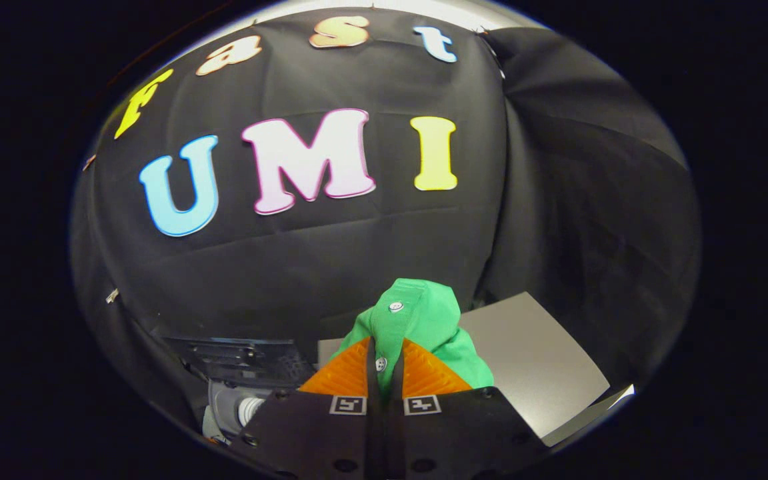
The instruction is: Put the clothes into the washing machine and then close the washing machine lid.
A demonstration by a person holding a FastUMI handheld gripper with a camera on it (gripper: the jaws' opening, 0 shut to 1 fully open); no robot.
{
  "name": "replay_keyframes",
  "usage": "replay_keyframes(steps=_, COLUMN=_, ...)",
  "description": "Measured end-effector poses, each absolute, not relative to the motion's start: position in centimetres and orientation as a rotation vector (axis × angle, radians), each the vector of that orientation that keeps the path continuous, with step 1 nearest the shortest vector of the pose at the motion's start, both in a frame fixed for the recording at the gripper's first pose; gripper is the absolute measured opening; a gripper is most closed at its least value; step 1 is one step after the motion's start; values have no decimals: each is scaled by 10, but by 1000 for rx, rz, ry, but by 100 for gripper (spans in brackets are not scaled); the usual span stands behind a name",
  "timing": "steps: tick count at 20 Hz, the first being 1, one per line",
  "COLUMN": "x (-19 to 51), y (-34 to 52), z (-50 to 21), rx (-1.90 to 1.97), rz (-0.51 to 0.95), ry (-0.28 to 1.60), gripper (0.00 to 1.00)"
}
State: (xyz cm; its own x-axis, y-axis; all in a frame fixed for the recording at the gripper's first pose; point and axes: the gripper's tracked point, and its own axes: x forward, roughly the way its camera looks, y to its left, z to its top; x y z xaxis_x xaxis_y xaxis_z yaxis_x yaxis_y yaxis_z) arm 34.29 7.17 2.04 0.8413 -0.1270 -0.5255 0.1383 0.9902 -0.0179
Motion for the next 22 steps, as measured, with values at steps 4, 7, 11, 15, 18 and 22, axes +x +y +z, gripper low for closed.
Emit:
replay_keyframes(steps=4, x=331, y=147, z=16, rx=4, rz=-71, ry=561, gripper=6)
replay_keyframes(steps=7, x=321, y=191, z=-1, rx=9, rz=-45, ry=579, gripper=6)
replay_keyframes(steps=11, x=312, y=238, z=-41, rx=6, rz=-17, ry=606, gripper=6)
replay_keyframes(steps=15, x=305, y=276, z=-92, rx=-1, rz=16, ry=645, gripper=6)
replay_keyframes(steps=18, x=297, y=293, z=-139, rx=-14, rz=17, ry=681, gripper=6)
replay_keyframes(steps=22, x=289, y=313, z=-202, rx=-66, rz=35, ry=711, gripper=6)
